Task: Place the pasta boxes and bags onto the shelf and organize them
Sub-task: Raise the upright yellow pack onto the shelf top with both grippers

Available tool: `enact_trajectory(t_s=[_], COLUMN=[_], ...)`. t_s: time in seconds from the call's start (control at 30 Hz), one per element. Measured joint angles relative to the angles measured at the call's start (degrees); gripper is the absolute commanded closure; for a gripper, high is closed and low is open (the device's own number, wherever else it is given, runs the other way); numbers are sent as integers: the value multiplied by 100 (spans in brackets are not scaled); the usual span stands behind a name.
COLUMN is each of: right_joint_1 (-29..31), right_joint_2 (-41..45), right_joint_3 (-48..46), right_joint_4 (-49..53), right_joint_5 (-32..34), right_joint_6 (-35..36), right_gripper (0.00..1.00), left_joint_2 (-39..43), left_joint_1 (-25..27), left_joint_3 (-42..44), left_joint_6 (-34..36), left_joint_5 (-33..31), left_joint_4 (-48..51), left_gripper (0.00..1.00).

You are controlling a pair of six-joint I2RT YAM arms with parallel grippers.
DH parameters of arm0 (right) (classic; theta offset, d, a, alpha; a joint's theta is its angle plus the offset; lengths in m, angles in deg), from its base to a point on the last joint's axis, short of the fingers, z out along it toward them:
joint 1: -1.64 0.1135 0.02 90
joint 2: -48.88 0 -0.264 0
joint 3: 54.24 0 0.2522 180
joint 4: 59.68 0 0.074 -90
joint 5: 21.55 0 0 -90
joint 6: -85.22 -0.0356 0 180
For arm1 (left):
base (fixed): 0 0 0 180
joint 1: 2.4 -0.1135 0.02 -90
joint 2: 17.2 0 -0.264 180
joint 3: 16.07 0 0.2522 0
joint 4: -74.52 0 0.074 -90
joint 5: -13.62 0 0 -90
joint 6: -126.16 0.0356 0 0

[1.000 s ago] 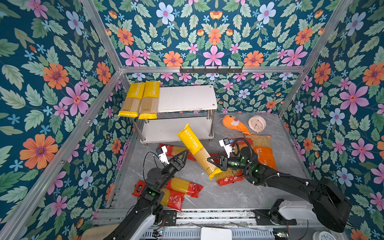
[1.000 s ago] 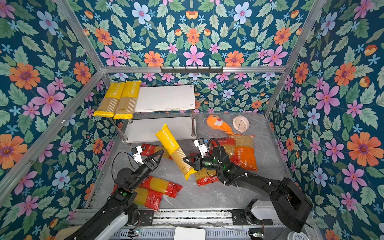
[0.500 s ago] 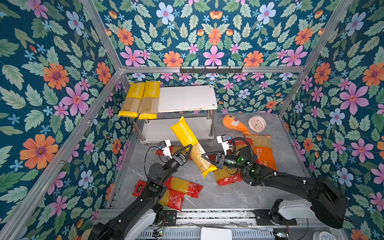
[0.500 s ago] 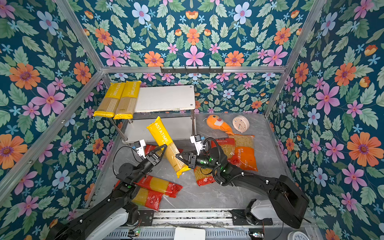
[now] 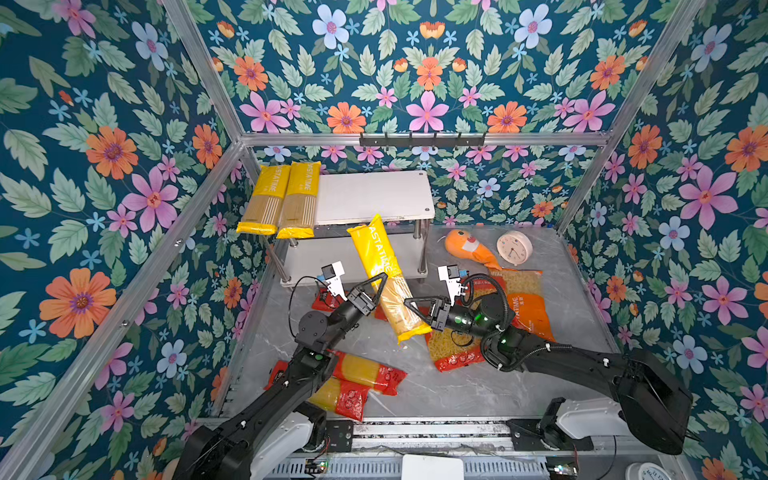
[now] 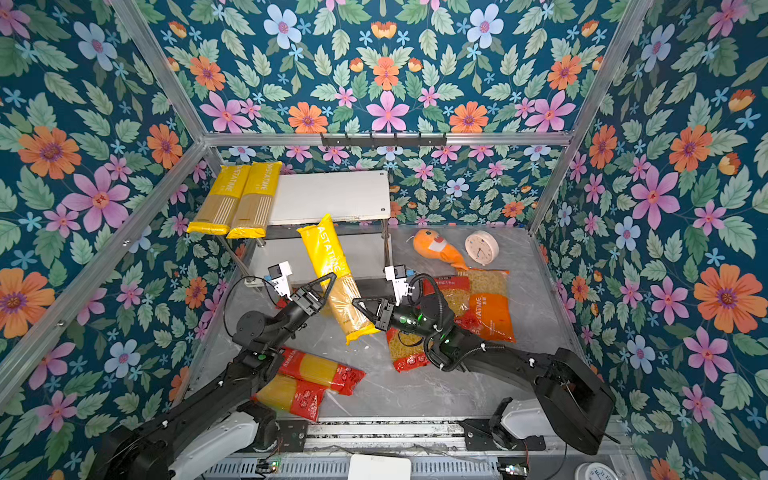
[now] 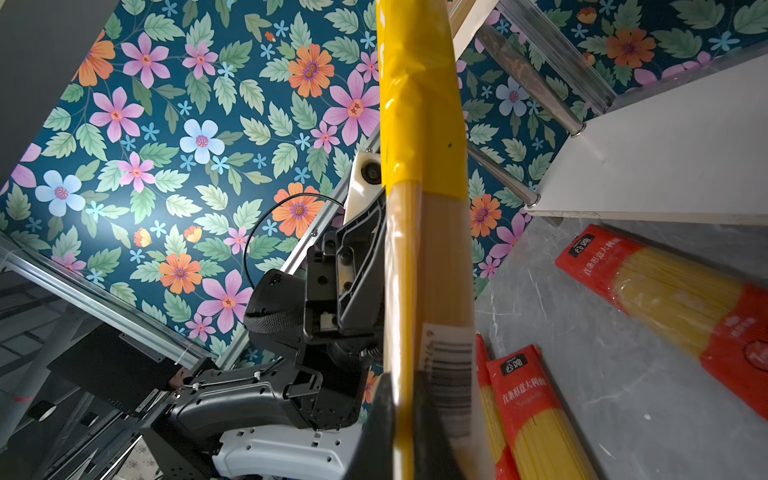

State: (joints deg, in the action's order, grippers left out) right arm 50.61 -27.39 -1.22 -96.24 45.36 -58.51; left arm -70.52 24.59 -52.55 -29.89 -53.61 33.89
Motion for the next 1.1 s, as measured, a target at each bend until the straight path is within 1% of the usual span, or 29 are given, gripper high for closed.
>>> enact_trajectory(t_s=[0.07, 0.17, 0.3, 0.47, 0.63, 0.7, 0.8, 0.83, 0.9, 0.97, 1.1], right_joint_1=[-4, -9, -31, -31, -28, -28, -35, -42, -61, -101, -284], right_joint_2=[0, -11, -74, -11, -33, -153, -365, -437, -551, -660, -944], right_joint_3=[2, 87, 439, 680, 951, 1071, 1303, 1405, 1582, 1744, 2033], right_joint_4=[50, 219, 787, 1513, 1991, 2048, 2116, 2149, 2149, 2094, 1829], right_joint_5=[42, -28, -195, -321, -350, -367, -343, -337, -339, -404, -715], right_joint_6=[20, 142, 356, 761, 1008, 1021, 946, 892, 828, 737, 339], right_gripper=[69, 60, 58, 67, 74, 78, 88, 90, 92, 94, 100], left_joint_2=[55, 61, -111, -323, -356, -365, -365, -365, -369, -407, -553], left_joint_1=[0, 0, -15, -72, -140, -160, -238, -284, -415, -566, -890], left_joint_3=[-146, -387, -815, -1283, -1390, -1397, -1425, -1453, -1513, -1574, -1740], left_joint_6=[118, 227, 367, 470, 446, 442, 433, 433, 400, 249, -109], left_joint_5=[13, 46, 116, 407, 496, 490, 398, 374, 367, 391, 581], left_joint_4=[352, 881, 1453, 2026, 2140, 2138, 2140, 2138, 2109, 2068, 1971], left_gripper=[88, 90, 89, 87, 87, 87, 85, 83, 76, 65, 50])
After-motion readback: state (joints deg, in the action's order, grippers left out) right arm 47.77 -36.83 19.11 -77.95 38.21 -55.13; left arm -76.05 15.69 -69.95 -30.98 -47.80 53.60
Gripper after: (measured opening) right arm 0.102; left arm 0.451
